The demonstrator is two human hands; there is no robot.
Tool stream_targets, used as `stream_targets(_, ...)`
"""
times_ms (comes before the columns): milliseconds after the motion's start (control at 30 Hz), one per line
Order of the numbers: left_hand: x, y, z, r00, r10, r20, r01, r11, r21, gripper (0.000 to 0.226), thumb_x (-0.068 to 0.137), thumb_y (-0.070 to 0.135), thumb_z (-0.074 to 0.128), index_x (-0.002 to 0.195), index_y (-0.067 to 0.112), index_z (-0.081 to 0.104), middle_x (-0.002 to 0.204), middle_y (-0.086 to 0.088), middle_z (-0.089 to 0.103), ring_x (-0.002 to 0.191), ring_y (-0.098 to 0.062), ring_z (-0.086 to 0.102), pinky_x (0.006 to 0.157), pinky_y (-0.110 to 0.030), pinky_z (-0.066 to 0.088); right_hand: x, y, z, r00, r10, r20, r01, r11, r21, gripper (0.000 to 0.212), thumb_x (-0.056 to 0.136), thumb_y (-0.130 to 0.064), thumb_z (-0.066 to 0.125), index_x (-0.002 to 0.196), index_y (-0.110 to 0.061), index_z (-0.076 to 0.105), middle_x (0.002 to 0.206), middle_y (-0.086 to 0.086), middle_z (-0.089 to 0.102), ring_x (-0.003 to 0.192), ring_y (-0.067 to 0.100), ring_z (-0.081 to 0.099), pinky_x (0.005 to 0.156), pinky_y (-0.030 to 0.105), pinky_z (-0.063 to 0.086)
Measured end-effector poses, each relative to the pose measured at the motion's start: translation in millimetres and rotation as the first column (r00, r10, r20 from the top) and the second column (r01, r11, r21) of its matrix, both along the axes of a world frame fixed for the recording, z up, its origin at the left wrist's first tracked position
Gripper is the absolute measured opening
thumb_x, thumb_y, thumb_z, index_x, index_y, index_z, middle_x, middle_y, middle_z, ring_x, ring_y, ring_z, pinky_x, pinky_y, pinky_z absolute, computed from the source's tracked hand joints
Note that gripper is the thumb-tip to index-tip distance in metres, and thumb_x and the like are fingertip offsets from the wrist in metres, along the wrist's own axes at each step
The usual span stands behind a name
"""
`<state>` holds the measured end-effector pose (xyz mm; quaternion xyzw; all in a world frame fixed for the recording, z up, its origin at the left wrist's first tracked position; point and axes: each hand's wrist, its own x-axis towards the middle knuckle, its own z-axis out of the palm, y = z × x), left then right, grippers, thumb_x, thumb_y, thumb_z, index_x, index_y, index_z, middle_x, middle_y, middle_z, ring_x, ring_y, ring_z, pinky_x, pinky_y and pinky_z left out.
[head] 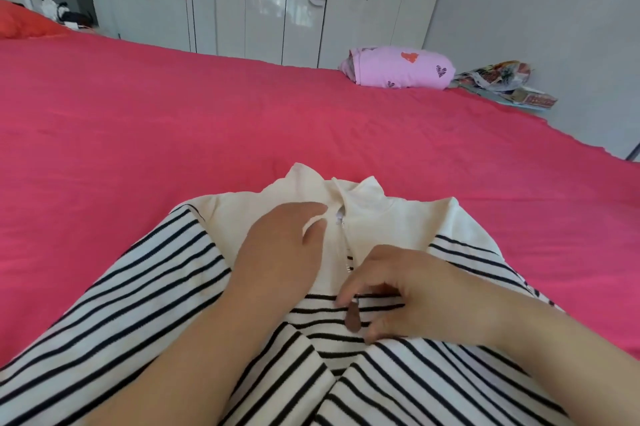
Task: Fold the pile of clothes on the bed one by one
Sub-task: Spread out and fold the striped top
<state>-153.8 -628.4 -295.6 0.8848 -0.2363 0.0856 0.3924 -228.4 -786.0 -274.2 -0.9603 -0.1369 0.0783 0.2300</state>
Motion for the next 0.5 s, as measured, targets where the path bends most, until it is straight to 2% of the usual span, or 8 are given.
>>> stream_targets(67, -7.1, 0.0, 7.6, 0.999, -0.040, 0.020, 0.039, 0.998, 0.052, 0.033, 0.098, 0.030, 0.038, 0.128, 0.029, 0.051, 0.129, 0.013, 0.051, 0.121, -0.005, 0.043, 0.098, -0.016, 0.025, 0.8, 2.7, -5.0, 0.996, 0.004, 0.094, 0.002, 0.998, -0.067, 0.023, 0.077, -0.031, 0.071, 0.099, -0.037, 0.066, 0.101, -0.013, 0.054, 0.095, -0.001, 0.051, 0.088, 0.017, 0.042)
stream_targets(133, -12.5, -4.1, 10.7, 0.995, -0.080, 0.065, 0.058, 0.954, 0.294, 0.031, 0.098, 0.029, 0.037, 0.126, 0.025, 0.050, 0.116, 0.008, 0.051, 0.112, -0.012, 0.046, 0.096, -0.024, 0.034, 1.9, 3.8, -11.3, 0.972, 0.077, 0.222, -0.034, 0.981, -0.192, 0.014, 0.082, -0.038, 0.060, 0.095, -0.033, 0.065, 0.095, -0.012, 0.056, 0.090, 0.002, 0.054, 0.079, 0.025, 0.048)
stream_targets(200, -17.2, -11.7, 14.5, 0.994, -0.087, 0.060, 0.043, 0.848, 0.528, 0.026, 0.096, 0.023, 0.038, 0.118, 0.018, 0.051, 0.086, 0.002, 0.038, 0.095, -0.015, 0.042, 0.081, -0.029, 0.038, 2.3, 2.3, -17.9, 0.930, 0.174, 0.323, -0.060, 0.941, -0.334, 0.017, 0.085, -0.040, 0.046, 0.092, -0.031, 0.058, 0.083, -0.009, 0.057, 0.077, 0.008, 0.056, 0.061, 0.029, 0.051)
stream_targets(233, -17.8, -18.0, 15.3, 0.997, -0.076, 0.002, 0.060, 0.798, 0.599, 0.022, 0.095, 0.020, 0.039, 0.113, 0.015, 0.051, 0.080, 0.002, 0.032, 0.092, -0.016, 0.038, 0.077, -0.029, 0.036, 1.4, 0.8, -20.4, 0.915, 0.197, 0.353, -0.056, 0.927, -0.371, 0.014, 0.086, -0.037, 0.044, 0.090, -0.028, 0.054, 0.077, -0.007, 0.056, 0.068, 0.011, 0.055, 0.053, 0.027, 0.049)
stream_targets(300, -19.2, -26.5, 12.0, 0.986, -0.045, -0.162, 0.148, 0.688, 0.710, 0.011, 0.094, 0.020, 0.041, 0.091, 0.015, 0.051, 0.090, -0.003, 0.045, 0.096, -0.019, 0.044, 0.077, -0.026, 0.038, 1.0, -4.0, -23.6, 0.868, 0.216, 0.446, -0.020, 0.915, -0.404, 0.007, 0.083, -0.031, 0.044, 0.086, -0.025, 0.047, 0.069, -0.007, 0.054, 0.058, 0.009, 0.051, 0.047, 0.019, 0.036)
stream_targets(367, -20.1, -33.4, 2.8, 0.957, -0.060, -0.284, 0.251, 0.663, 0.706, 0.027, 0.097, 0.022, 0.041, 0.072, 0.011, 0.043, 0.085, -0.010, 0.049, 0.101, -0.018, 0.050, 0.075, -0.013, 0.039, 0.9, -4.9, -23.4, 0.886, 0.106, 0.451, 0.036, 0.955, -0.295, 0.010, 0.081, -0.029, 0.044, 0.086, -0.024, 0.051, 0.072, -0.010, 0.057, 0.060, 0.006, 0.051, 0.051, 0.017, 0.030)
stream_targets(400, -20.4, -36.9, -1.4, 0.944, -0.084, -0.321, 0.286, 0.695, 0.660, 0.025, 0.099, 0.019, 0.038, 0.077, 0.009, 0.046, 0.086, -0.011, 0.048, 0.105, -0.017, 0.049, 0.073, -0.009, 0.037, 2.4, -5.2, -22.6, 0.895, 0.006, 0.446, 0.086, 0.979, -0.184, 0.010, 0.083, -0.028, 0.046, 0.087, -0.023, 0.054, 0.075, -0.012, 0.058, 0.065, 0.007, 0.054, 0.056, 0.016, 0.035)
stream_targets(500, -27.6, -39.7, -2.0, 0.952, -0.098, -0.291, 0.257, 0.775, 0.578, 0.015, 0.097, 0.018, 0.039, 0.101, 0.009, 0.051, 0.082, 0.000, 0.043, 0.109, -0.021, 0.048, 0.060, -0.020, 0.031, 9.3, -5.4, -25.3, 0.895, -0.209, 0.395, 0.187, 0.978, 0.093, 0.009, 0.087, -0.016, 0.058, 0.084, -0.023, 0.055, 0.074, -0.014, 0.059, 0.074, 0.004, 0.055, 0.062, 0.010, 0.038)
